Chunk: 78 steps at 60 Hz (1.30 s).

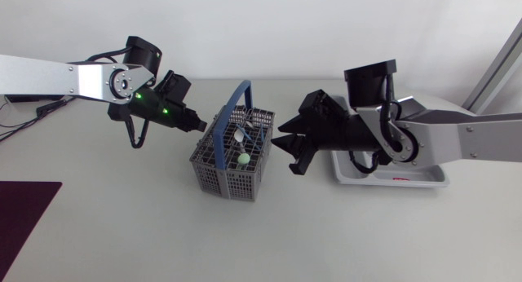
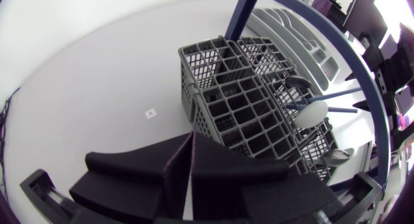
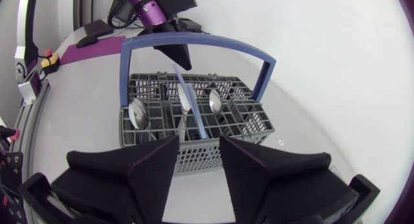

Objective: Unload the cutlery basket into the drawer organizer.

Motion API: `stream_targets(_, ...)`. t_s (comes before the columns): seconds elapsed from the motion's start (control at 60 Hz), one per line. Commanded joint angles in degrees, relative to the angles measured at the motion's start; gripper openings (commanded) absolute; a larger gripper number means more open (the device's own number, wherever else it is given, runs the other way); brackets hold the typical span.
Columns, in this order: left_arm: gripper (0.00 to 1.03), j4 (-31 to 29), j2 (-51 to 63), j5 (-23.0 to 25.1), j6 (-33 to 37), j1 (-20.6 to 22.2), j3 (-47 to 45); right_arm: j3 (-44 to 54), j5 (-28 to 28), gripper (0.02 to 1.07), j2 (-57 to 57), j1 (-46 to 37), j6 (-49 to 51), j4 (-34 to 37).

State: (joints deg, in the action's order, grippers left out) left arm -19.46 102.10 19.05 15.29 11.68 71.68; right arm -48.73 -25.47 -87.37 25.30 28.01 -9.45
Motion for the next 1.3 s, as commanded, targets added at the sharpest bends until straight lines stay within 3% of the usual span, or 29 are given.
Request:
stream_targets(0.0, 0.19, 0.30, -2.35, 0.29, 1.67, 0.09, -2.07, 0.48, 0.34, 0.52, -1.75, 1.16, 2.75, -1.36)
stream_targets(0.417, 0.19, 0.48, -6.04, 0.38, 2.55, 0.36, -4.62, -3.92, 3.85, 0.50, -7.90, 4.06, 4.51, -4.08)
stream_targets(0.683, 0.19, 0.48, -6.30, 0.38, 2.90, 0.53, -4.88, -6.29, 4.47, 0.10, -9.13, 4.14, 5.13, -4.17)
stream_targets(1.033, 0.19, 0.74, -6.48, 0.38, 2.82, 1.50, -4.88, -4.44, 4.82, 0.08, -2.89, 3.79, 4.07, -3.03)
stream_targets(1.283, 0.19, 0.74, -7.36, 0.38, 2.82, 2.29, -5.41, -5.06, 5.61, 0.08, 8.89, 3.70, 3.02, 5.50)
